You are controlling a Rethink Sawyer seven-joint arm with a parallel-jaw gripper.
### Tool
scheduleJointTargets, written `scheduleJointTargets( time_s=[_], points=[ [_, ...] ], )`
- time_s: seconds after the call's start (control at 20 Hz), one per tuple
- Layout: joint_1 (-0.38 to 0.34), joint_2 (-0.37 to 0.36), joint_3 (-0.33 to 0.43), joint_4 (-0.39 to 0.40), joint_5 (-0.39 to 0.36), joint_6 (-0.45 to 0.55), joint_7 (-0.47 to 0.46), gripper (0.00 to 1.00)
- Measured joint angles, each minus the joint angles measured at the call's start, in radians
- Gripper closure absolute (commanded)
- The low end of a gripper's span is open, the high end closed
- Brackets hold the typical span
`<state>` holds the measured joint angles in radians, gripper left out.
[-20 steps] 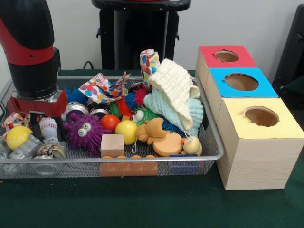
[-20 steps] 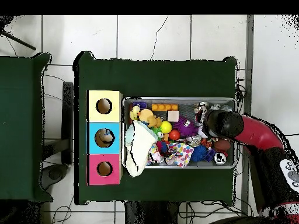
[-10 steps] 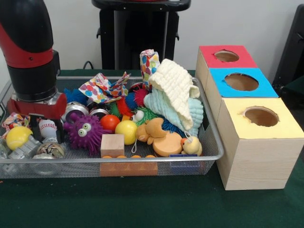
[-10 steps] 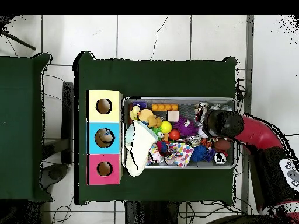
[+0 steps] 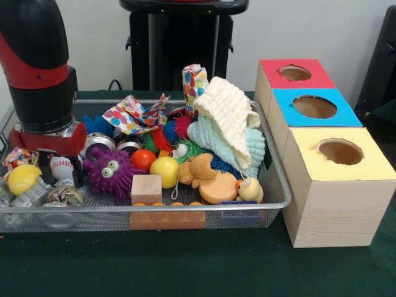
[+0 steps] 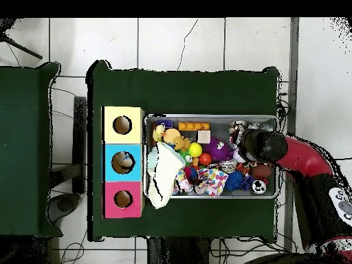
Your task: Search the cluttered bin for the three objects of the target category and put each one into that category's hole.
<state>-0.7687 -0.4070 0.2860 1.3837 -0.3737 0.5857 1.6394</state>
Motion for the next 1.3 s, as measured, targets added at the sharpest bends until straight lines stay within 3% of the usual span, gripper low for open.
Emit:
scheduleJointTargets(
  time_s=[1.2, 1.25, 1.3],
  points=[
    [0.019, 0.028, -0.001, -0.011, 0.005, -0.047, 0.000, 0.00],
    [0.025, 0.052, -0.005, -0.016, 0.005, -0.069, 0.000, 1.00],
    [0.025, 0.058, -0.006, -0.016, 0.004, -0.074, 0.000, 1.00]
  ],
)
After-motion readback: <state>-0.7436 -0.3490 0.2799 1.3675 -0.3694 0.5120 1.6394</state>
